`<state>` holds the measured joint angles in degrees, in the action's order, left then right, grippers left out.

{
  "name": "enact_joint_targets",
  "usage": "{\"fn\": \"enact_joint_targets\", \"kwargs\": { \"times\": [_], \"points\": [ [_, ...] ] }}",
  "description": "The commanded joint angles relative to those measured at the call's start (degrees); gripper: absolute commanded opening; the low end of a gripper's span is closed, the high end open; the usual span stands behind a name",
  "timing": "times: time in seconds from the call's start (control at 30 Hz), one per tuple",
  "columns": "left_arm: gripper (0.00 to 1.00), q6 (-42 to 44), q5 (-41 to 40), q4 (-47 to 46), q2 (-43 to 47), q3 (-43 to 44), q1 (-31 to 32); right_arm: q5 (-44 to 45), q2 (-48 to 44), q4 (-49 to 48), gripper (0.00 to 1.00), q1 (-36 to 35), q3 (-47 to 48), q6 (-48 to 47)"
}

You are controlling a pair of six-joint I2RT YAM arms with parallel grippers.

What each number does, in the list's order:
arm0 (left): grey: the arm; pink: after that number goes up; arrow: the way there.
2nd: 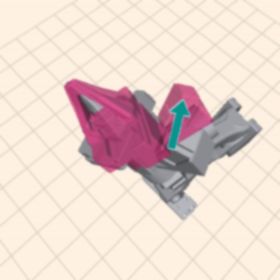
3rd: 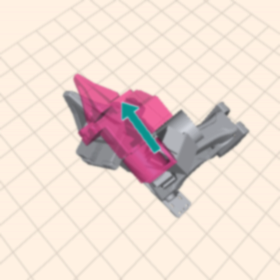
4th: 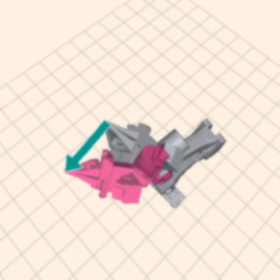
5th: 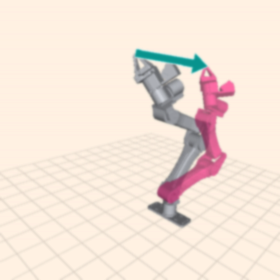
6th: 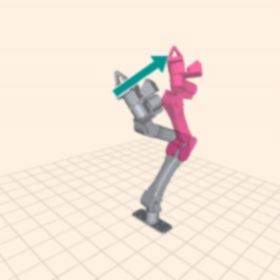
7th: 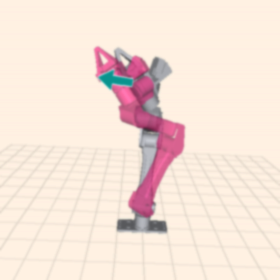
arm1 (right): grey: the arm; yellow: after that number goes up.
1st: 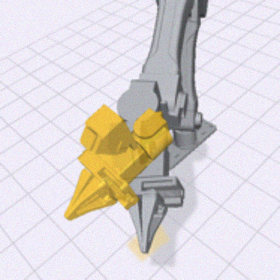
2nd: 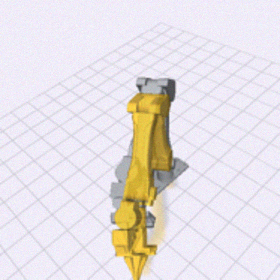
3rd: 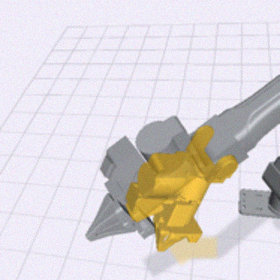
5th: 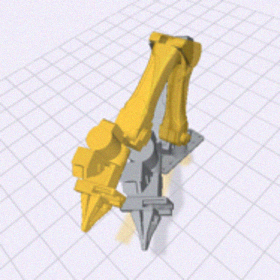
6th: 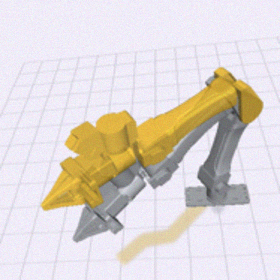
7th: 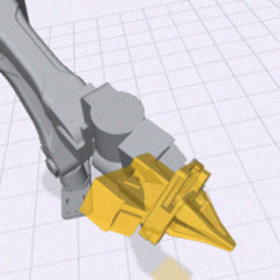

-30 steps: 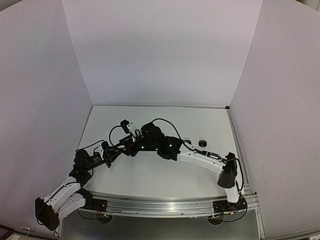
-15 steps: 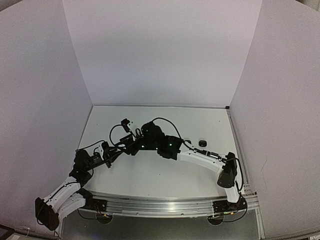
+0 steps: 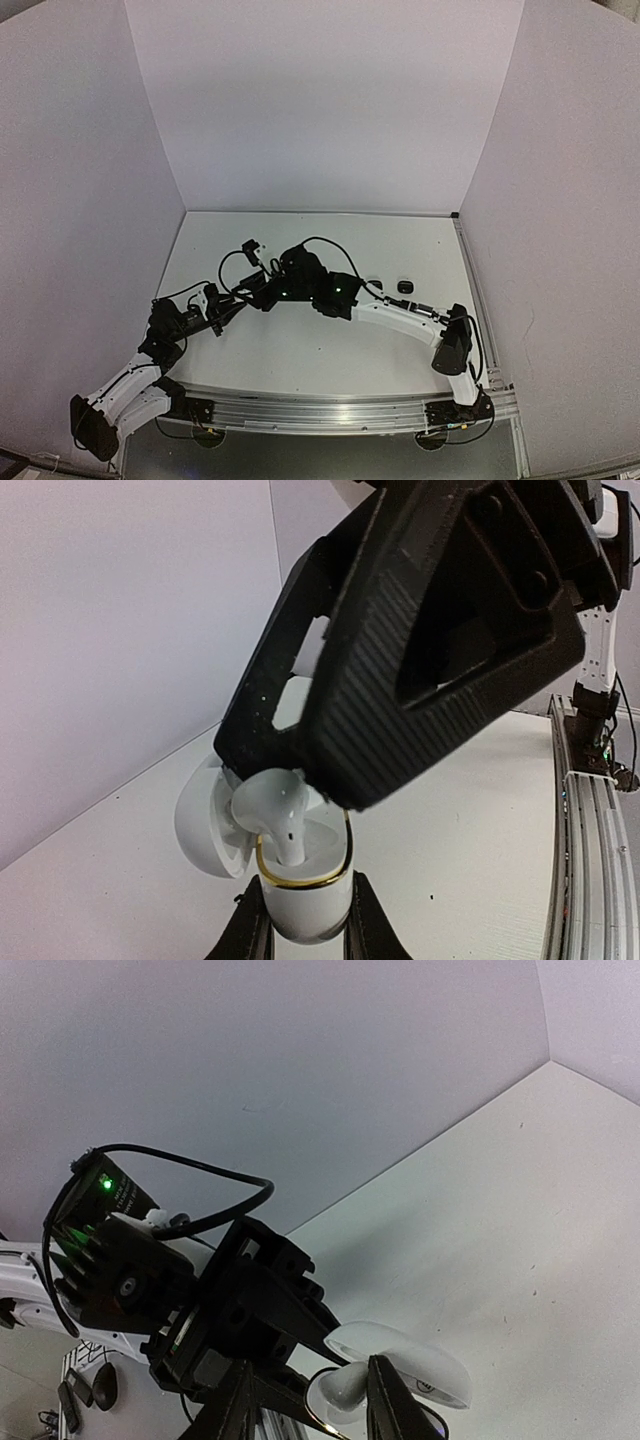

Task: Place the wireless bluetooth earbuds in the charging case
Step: Adjust the left earbud in the left side groove of the charging case.

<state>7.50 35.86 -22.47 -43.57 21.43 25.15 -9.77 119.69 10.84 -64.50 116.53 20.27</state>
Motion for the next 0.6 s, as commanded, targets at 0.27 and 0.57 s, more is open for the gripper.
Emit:
{"fn": "enact_joint_targets", "kwargs": {
  "times": [0.27, 0.57],
  "points": [
    [0.0, -0.12, -0.42, -1.63, 0.32, 2.74, 0.17, 2.84, -1.81, 0.49, 0.16, -0.13, -2.32, 1.22],
    [0.0, 0.29, -1.94, -1.68, 0.33, 2.68, 0.17, 7.09, -2.39, 0.64, 0.04, -1.19, -2.64, 3.74]
  ]
}}
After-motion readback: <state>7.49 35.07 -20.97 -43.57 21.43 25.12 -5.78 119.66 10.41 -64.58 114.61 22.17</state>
